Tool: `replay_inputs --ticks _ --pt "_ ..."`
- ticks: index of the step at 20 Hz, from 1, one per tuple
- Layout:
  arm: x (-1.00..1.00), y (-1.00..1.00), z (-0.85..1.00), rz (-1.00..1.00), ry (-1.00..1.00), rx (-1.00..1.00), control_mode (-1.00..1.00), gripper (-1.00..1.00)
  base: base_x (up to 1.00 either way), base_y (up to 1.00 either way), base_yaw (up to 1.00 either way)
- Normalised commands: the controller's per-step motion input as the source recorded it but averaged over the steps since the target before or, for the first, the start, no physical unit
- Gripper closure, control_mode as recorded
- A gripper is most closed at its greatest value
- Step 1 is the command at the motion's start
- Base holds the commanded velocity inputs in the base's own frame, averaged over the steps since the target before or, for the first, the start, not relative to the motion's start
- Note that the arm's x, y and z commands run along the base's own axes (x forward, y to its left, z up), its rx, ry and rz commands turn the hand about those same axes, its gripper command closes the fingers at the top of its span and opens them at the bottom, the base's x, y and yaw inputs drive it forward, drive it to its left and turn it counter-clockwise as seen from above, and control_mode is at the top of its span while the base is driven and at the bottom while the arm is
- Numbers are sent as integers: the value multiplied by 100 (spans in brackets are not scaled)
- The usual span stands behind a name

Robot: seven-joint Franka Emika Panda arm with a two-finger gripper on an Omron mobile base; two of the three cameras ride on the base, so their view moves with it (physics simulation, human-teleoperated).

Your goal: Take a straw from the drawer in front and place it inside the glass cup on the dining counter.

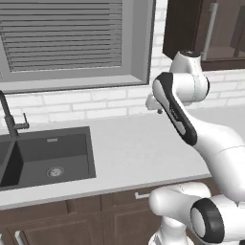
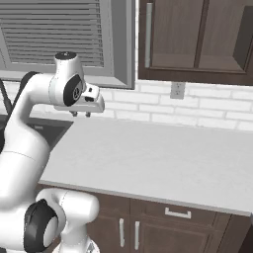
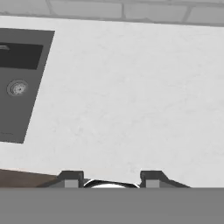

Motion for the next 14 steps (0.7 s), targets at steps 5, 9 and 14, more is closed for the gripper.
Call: replay_inputs --ticks 5,9,14 --pt "-55 0 -3 0 0 0 -100 -100 0 0 0" --pt "-98 0 -33 -8 0 0 -100 -100 0 0 0" --pt "-81 0 -55 -4 0 0 -100 -100 0 0 0"
